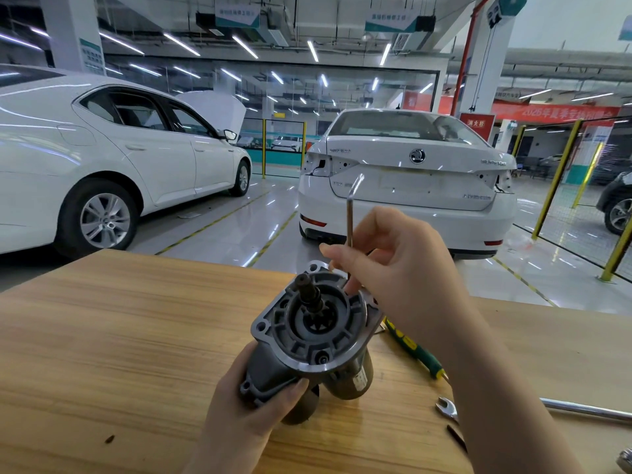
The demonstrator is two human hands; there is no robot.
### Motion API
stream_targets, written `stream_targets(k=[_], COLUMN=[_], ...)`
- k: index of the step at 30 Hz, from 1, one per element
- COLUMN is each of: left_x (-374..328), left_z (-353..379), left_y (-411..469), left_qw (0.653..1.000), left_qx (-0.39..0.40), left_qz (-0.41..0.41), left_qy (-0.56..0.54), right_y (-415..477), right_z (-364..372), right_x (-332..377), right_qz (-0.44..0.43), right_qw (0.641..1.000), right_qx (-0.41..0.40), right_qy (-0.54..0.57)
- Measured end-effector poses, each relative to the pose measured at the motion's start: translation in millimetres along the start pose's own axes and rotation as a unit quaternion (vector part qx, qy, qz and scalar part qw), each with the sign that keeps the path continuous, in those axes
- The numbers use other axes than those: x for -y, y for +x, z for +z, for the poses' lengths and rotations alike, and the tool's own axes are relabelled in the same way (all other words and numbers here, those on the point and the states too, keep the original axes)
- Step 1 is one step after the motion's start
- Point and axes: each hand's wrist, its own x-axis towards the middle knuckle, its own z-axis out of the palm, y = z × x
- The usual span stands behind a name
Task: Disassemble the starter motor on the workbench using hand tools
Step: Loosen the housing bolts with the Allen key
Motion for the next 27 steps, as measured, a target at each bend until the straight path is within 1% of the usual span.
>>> stream_targets(k=[2, 8, 11, 17, 23, 25, 27], left_x=[-0.4, 0.2, 0.3, 1.5, -1.9, -0.9, 2.4], left_z=[0.5, -0.3, 0.3, -0.6, 0.6, 1.3, 1.5], left_y=[-0.4, -0.4, 0.9, 1.9, -0.2, 0.6, 1.8], left_qw=[1.0, 1.0, 1.0, 0.999, 0.999, 0.999, 0.998], left_qx=[0.0, -0.001, -0.004, -0.016, -0.017, -0.022, -0.054], left_qz=[-0.004, -0.012, -0.013, -0.025, -0.029, -0.032, -0.026], left_qy=[-0.001, -0.013, -0.012, -0.014, -0.007, -0.008, -0.014], right_y=[-0.7, -0.8, 0.0, -0.1, -0.5, -0.4, -1.0], right_z=[-2.0, -1.3, 0.4, 0.9, 1.1, 2.1, 2.1], right_x=[-0.2, 1.3, 1.9, 0.5, 3.3, 4.6, 5.3], right_qz=[-0.003, -0.024, -0.025, -0.012, -0.027, -0.02, -0.002], right_qw=[1.0, 0.998, 0.998, 1.0, 0.998, 0.998, 0.999], right_qx=[0.005, 0.06, 0.055, 0.01, 0.063, 0.064, 0.052], right_qy=[-0.001, 0.015, 0.016, -0.005, 0.011, 0.012, 0.012])
